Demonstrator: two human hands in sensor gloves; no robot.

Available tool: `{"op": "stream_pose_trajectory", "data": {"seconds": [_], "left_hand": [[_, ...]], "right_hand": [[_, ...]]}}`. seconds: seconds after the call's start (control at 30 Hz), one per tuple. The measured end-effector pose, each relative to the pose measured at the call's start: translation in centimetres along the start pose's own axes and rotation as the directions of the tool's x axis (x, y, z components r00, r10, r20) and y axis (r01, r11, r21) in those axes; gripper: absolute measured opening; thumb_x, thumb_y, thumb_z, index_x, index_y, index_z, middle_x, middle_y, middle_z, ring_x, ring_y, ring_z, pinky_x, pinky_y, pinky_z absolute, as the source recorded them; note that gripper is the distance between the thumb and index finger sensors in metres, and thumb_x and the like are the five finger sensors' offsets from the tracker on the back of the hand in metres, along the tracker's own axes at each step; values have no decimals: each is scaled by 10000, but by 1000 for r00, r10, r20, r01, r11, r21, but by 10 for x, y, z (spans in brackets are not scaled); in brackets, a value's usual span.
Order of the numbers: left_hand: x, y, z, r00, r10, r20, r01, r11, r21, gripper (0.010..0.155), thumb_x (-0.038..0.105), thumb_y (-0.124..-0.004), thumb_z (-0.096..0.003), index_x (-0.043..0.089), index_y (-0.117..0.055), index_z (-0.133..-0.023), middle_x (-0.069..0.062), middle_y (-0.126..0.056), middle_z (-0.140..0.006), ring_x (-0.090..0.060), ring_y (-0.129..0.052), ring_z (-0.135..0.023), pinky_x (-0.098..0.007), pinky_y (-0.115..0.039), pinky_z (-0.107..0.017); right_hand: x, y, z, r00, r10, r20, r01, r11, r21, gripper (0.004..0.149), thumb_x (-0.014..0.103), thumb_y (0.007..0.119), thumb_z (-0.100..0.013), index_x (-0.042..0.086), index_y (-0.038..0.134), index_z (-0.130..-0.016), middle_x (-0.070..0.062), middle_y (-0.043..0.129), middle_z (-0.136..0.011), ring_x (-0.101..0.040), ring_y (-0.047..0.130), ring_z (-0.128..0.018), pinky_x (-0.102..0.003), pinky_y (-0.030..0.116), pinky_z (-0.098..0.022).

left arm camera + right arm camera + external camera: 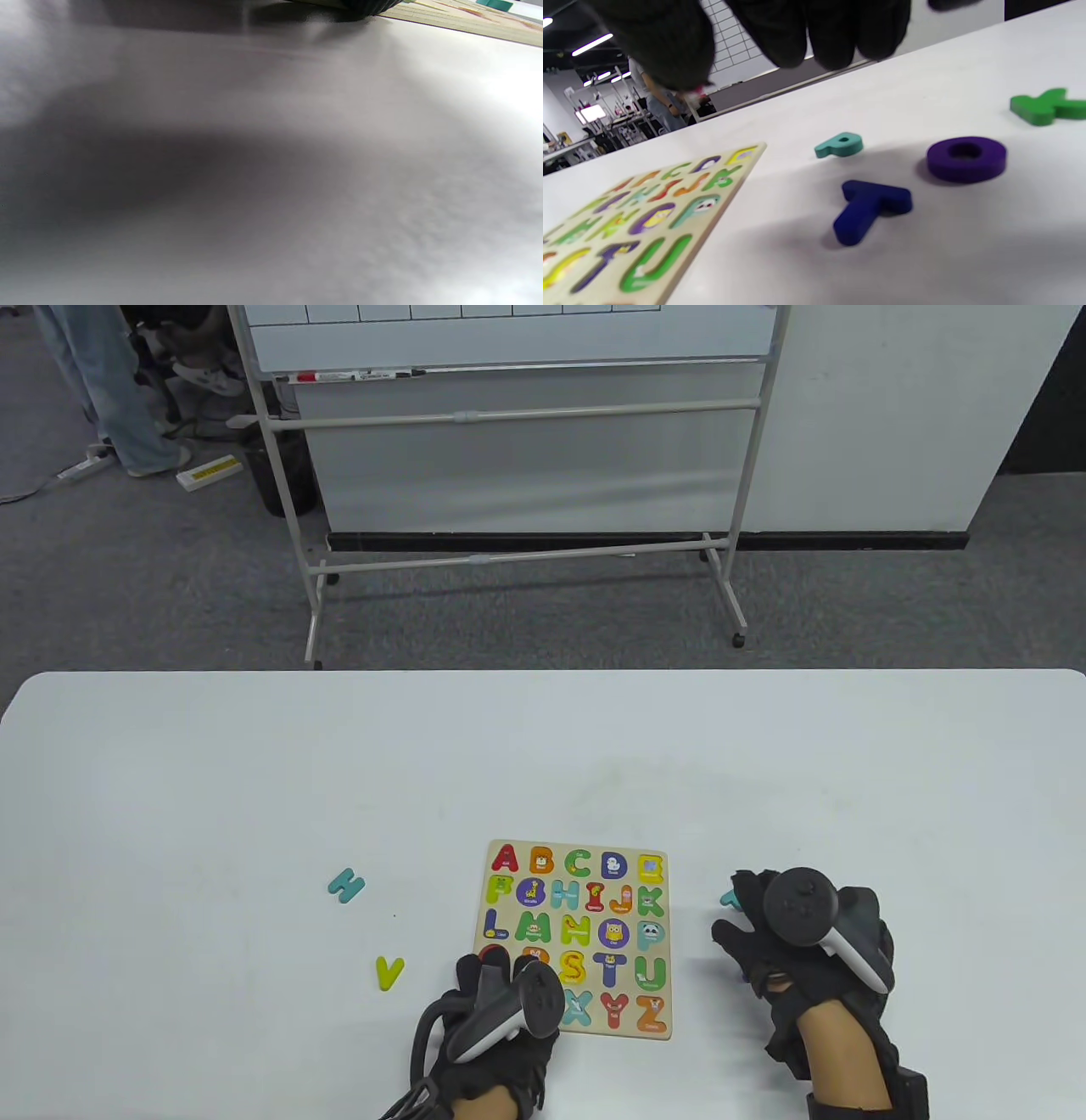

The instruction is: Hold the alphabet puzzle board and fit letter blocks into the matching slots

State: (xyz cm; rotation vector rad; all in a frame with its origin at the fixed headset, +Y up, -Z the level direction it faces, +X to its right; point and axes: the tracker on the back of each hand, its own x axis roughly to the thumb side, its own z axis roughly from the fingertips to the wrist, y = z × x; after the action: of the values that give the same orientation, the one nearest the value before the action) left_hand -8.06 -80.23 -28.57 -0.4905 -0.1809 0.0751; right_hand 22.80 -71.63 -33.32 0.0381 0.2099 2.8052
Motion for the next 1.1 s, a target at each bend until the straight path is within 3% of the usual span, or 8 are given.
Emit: {"op": "stream_pose_trajectory", "data": {"seconds": [0.13,0.23,0.37,0.8,1.1], "left_hand": [[2,-1,0,1000,-24,-3,24,1000,-2,763,480,-501,-514,127,-132,-1082,-278,-74,-1101,-598,-120,-983,-688,-355,-659],[1,0,0,1000,-15,-1,15,1000,-5,762,477,-503,-516,125,-132,-1081,-281,-71,-1098,-598,-115,-981,-692,-350,-658],[2,0,0,1000,-16,-1,16,1000,-8,762,475,-502,-517,122,-129,-1080,-284,-69,-1095,-602,-111,-979,-693,-349,-657],[2,0,0,1000,-24,3,24,1000,-12,765,473,-490,-514,118,-113,-1077,-288,-57,-1093,-609,-102,-975,-696,-340,-656],[2,0,0,1000,-29,8,29,999,-13,765,472,-484,-512,114,-106,-1074,-294,-50,-1089,-615,-96,-972,-699,-331,-656]], "right_hand": [[12,-4,6,987,160,6,-161,987,11,730,455,895,-446,207,647,-1086,-111,672,-1128,-400,746,-979,-644,563,-706],[12,3,9,958,284,29,-285,957,62,716,426,912,-436,220,663,-1074,-93,700,-1117,-379,784,-963,-631,586,-702],[4,17,10,940,337,39,-340,937,76,688,361,937,-421,232,695,-1051,-93,734,-1092,-367,808,-940,-634,587,-699],[16,45,2,816,568,109,-570,822,-22,583,294,968,-393,306,825,-958,-103,844,-1005,-326,904,-825,-610,646,-673],[17,57,2,768,622,153,-609,783,-125,563,293,993,-367,232,866,-912,-69,937,-906,-279,985,-721,-581,710,-640]]}}
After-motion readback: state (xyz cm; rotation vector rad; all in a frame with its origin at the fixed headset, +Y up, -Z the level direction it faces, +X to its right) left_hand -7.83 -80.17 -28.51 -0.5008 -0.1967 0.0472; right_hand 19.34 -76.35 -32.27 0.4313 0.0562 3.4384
